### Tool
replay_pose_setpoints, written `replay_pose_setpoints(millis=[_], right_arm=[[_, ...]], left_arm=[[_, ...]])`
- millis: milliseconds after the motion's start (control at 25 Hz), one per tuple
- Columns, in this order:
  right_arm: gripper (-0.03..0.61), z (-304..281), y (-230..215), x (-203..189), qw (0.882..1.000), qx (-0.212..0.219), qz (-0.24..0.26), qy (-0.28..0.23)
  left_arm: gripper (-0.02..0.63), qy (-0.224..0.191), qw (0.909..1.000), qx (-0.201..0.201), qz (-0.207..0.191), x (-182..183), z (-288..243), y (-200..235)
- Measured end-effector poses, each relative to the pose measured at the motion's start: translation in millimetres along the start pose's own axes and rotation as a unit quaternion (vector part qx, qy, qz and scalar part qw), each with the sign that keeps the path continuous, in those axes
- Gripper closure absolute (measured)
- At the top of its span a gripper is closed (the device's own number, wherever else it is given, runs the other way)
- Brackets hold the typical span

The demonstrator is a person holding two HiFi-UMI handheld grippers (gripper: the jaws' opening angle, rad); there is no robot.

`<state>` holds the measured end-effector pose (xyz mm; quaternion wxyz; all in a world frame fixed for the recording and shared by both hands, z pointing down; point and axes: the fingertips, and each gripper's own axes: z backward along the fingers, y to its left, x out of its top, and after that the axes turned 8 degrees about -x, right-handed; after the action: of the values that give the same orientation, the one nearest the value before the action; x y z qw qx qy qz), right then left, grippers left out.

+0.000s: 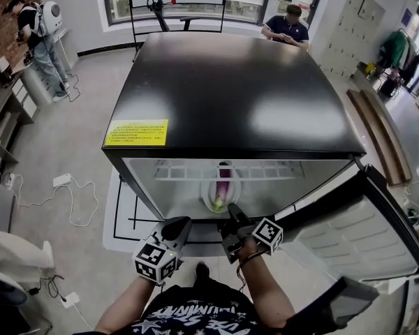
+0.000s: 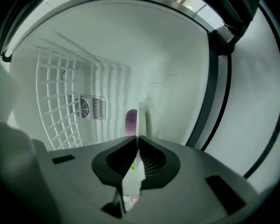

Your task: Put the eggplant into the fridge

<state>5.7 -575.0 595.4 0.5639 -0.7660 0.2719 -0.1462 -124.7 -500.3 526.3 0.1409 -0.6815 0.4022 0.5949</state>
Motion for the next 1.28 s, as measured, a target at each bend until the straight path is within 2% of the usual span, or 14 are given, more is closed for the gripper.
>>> replay_pose_setpoints(millis=[160,360,520,1080,1280], right_arm=[[0.557,-7,-3,5,1.000,-0.020,0.014,-0.003],[0.557,-15,-4,4,0.999,-0.033,0.005,0.000],[0.557,-18,-10,5,0.999,-0.045,0.002,0.002],[0.555,-22,-5,7,0.998,-0.052,0.043,0.014],[0.554,-23,-7,5,0.996,-0.069,0.051,0.024]], left_arm=[[0.604,-0.011,0.9999,0.003,-0.007,8,-4,4],[0.604,-0.004,1.0000,0.000,0.001,11,-6,4],[0.604,-0.015,0.9999,0.003,-0.001,10,-10,7],[0.604,-0.013,0.9999,0.005,-0.007,5,-13,8],[0.604,-0.010,0.9999,0.000,-0.010,6,-13,4]])
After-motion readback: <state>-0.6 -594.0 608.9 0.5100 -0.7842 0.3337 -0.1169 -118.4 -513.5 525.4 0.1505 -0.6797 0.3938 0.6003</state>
